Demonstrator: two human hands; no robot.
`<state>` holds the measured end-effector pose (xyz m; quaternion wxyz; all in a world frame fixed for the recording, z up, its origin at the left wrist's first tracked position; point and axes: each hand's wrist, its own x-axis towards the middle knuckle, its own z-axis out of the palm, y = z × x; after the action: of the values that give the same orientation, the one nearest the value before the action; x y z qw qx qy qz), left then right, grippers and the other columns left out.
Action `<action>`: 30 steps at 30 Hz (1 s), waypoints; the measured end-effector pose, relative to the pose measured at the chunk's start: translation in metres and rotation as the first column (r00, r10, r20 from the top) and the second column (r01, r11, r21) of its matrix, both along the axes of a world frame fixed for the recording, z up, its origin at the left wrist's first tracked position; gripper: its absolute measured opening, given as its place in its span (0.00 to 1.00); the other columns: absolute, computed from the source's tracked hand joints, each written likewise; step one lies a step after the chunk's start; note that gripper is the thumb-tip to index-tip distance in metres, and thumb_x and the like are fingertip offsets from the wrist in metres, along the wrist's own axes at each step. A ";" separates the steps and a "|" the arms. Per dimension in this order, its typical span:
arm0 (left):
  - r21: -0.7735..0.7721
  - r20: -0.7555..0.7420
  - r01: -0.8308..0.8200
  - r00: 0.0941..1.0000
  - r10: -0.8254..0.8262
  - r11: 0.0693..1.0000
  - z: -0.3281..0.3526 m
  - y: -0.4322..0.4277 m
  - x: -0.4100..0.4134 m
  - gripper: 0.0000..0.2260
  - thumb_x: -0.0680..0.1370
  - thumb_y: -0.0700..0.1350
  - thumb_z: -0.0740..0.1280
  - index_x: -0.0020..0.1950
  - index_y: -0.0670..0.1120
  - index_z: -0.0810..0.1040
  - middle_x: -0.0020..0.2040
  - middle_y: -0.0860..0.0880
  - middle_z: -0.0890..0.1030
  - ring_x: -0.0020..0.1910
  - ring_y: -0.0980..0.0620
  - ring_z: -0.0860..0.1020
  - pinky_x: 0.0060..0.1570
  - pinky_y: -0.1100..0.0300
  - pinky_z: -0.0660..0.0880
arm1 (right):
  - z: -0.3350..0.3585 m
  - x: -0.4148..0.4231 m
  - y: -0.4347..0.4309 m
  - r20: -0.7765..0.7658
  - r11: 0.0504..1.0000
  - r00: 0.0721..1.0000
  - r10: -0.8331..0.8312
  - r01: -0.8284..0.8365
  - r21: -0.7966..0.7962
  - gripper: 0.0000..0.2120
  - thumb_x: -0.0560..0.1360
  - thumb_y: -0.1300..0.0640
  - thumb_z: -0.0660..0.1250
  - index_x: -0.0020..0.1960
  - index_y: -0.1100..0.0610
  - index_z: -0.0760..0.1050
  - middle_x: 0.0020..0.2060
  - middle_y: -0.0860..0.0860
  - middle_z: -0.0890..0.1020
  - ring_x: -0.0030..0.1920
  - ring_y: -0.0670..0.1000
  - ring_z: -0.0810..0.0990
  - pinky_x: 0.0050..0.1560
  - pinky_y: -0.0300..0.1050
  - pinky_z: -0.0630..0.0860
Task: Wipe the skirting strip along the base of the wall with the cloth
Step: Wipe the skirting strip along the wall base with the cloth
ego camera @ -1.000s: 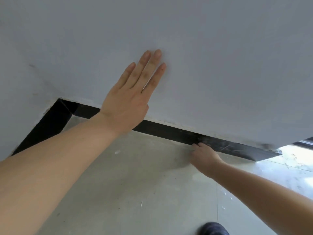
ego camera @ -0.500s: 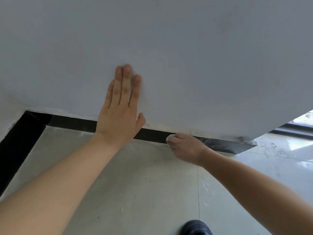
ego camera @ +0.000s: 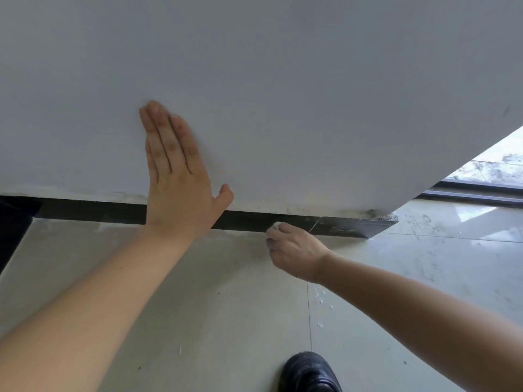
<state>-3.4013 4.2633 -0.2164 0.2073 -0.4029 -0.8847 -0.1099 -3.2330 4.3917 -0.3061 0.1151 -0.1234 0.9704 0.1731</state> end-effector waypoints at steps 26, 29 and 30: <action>0.050 0.090 -0.016 0.996 0.011 0.999 -0.008 0.014 0.014 0.44 0.75 0.56 0.62 0.71 0.23 0.46 0.70 0.20 0.48 0.71 0.23 0.47 0.74 0.41 0.48 | 0.003 0.082 0.095 0.020 0.980 0.993 -0.117 0.112 0.168 0.11 0.59 0.66 0.74 0.24 0.52 0.78 0.27 0.44 0.77 0.43 0.49 0.79 0.48 0.39 0.75; 0.045 0.108 -0.014 0.994 0.009 0.999 -0.007 0.014 0.012 0.44 0.76 0.59 0.57 0.71 0.23 0.45 0.70 0.20 0.48 0.71 0.23 0.47 0.74 0.44 0.43 | 0.000 0.121 0.102 -0.031 0.900 0.910 -0.415 0.415 0.134 0.10 0.54 0.65 0.76 0.25 0.54 0.78 0.27 0.46 0.78 0.39 0.49 0.79 0.44 0.37 0.68; 0.051 0.126 -0.014 0.992 0.008 0.999 -0.006 0.016 0.013 0.45 0.76 0.60 0.55 0.71 0.23 0.44 0.70 0.20 0.47 0.71 0.23 0.47 0.74 0.43 0.43 | 0.002 0.133 0.100 -0.001 0.815 0.817 -0.577 0.576 0.060 0.05 0.60 0.62 0.75 0.30 0.54 0.81 0.31 0.47 0.81 0.44 0.50 0.79 0.46 0.38 0.66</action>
<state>-3.3880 4.2789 -0.2226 0.1621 -0.3850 -0.8950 -0.1566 -3.1004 4.4913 -0.3044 0.1740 0.1777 0.9558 0.1570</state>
